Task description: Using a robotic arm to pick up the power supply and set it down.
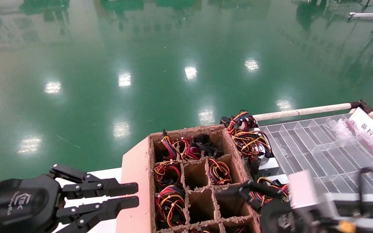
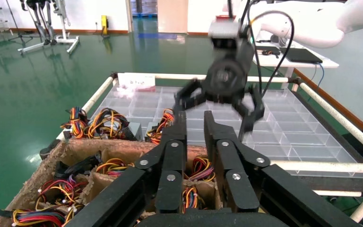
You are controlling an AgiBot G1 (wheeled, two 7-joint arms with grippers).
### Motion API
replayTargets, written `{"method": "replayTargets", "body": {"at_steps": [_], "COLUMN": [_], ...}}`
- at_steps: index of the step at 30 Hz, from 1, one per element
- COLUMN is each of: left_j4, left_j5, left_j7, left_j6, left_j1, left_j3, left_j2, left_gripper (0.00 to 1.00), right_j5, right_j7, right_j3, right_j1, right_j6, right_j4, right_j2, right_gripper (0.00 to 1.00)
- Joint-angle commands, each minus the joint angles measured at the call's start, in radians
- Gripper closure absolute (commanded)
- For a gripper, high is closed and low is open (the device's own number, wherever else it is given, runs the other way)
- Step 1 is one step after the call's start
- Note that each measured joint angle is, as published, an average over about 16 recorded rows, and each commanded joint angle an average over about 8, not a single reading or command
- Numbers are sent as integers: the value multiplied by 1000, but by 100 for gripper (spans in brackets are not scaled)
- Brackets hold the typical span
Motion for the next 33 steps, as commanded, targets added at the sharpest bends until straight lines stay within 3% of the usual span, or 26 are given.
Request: {"method": "replayTargets", "body": {"at_steps": [1,3,4,11,12,16,19,24,27,28,33], "left_j4": [0,0,0,0,0,0,0,0,0,0,0], "left_j5": [0,0,0,0,0,0,0,0,0,0,0], "left_j7": [0,0,0,0,0,0,0,0,0,0,0], "left_j6": [0,0,0,0,0,0,0,0,0,0,0], "left_j1": [0,0,0,0,0,0,0,0,0,0,0], "left_j3": [0,0,0,0,0,0,0,0,0,0,0], "left_j2": [0,0,0,0,0,0,0,0,0,0,0], "left_gripper": [100,100,100,100,100,98,84,27,4,0,0], "right_j5": [-48,-92,-113,-270,-291,-338,-354,-367,-374,-376,-385], "right_j7": [7,10,11,-25,-33,-67,-97,-135,-146,-149,-160], "right_j3": [-24,-48,-59,-139,-150,-180,-191,-201,-208,-210,-218], "right_j1": [11,28,38,131,146,189,209,233,244,247,259], "right_j6": [5,5,4,-15,-20,-38,-48,-63,-70,-72,-78], "right_j4": [-7,-21,-29,-96,-109,-175,-223,-282,-307,-314,-343], "right_j2": [-10,-26,-35,-118,-132,-181,-207,-231,-241,-244,-257], "right_gripper": [0,1,7,90,97,100,100,100,100,100,100]}}
